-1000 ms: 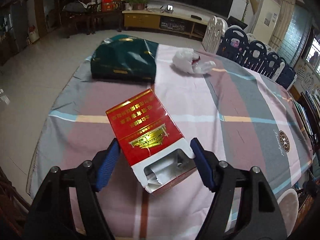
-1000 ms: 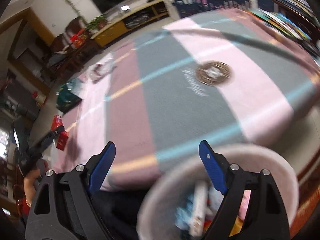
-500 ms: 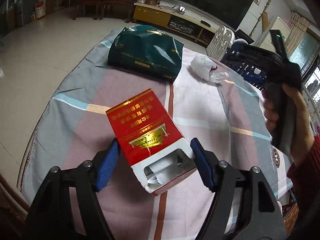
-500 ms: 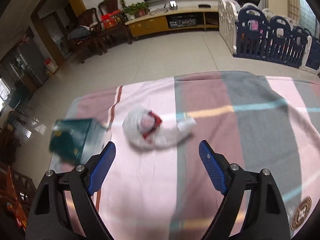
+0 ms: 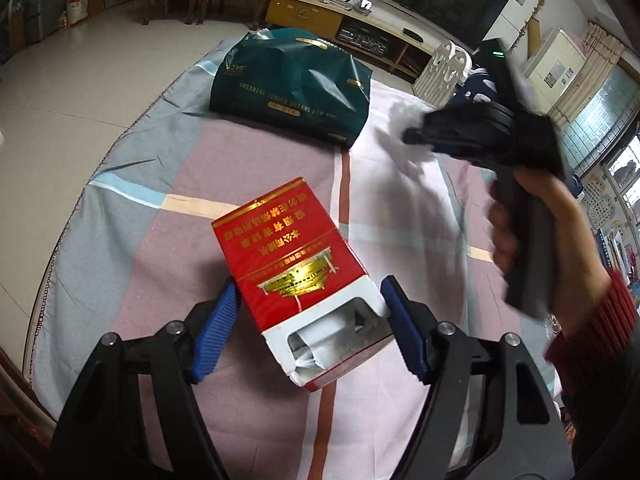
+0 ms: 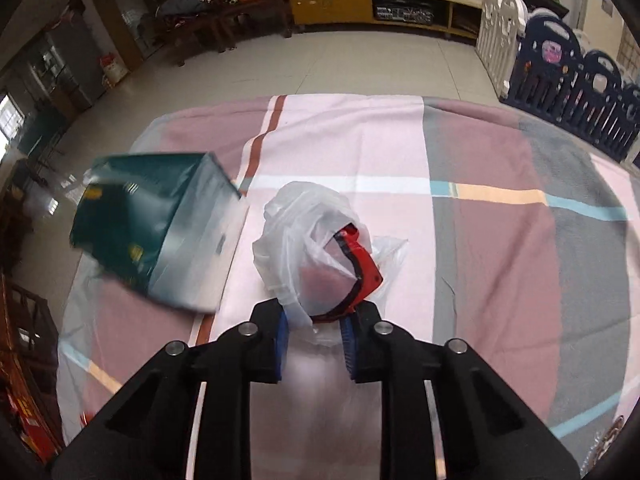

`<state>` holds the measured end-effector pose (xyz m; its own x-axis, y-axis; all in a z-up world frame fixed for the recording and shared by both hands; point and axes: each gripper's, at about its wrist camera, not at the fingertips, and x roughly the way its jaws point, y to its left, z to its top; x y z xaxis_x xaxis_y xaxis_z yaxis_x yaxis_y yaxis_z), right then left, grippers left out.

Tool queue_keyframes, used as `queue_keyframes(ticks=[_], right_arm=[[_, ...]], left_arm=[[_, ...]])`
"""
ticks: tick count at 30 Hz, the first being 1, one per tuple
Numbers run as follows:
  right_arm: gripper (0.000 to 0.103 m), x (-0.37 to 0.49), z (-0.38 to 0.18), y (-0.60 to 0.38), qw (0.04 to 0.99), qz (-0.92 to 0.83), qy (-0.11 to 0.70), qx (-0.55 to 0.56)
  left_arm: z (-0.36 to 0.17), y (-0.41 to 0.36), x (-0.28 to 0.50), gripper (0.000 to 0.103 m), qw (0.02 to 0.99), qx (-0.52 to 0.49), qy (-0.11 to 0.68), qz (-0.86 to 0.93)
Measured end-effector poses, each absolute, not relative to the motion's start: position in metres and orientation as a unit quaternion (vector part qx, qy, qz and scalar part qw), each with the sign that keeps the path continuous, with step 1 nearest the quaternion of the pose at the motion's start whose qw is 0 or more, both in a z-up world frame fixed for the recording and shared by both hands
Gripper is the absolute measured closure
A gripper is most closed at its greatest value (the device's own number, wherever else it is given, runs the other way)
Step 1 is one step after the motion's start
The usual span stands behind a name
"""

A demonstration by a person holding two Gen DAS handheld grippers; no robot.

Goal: Collect trash
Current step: 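Carry the red box and white plastic bag over the wastebasket with both grippers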

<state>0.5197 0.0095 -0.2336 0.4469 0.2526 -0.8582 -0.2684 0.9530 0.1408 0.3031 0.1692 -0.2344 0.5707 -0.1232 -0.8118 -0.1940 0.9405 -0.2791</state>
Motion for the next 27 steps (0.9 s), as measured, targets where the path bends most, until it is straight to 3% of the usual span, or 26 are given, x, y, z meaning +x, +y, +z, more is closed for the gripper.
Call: queue_keyframes(ticks=[6, 13, 27], right_arm=[[0.08, 0.386, -0.203, -0.036, 0.863, 0.15, 0.482, -0.029], [0.08, 0.245, -0.18, -0.127, 0.884, 0.07, 0.463, -0.016], [0.08, 0.157, -0.14, -0.211, 0.901, -0.004, 0.429, 0.07]], left_arm=[[-0.226, 0.157, 0.295, 0.031, 0.888, -0.148, 0.436, 0.019], [-0.18, 0.125, 0.239, 0.034, 0.911, -0.102, 0.398, 0.024], [-0.12, 0.033, 0.155, 0.034, 0.928, -0.028, 0.365, -0.075]])
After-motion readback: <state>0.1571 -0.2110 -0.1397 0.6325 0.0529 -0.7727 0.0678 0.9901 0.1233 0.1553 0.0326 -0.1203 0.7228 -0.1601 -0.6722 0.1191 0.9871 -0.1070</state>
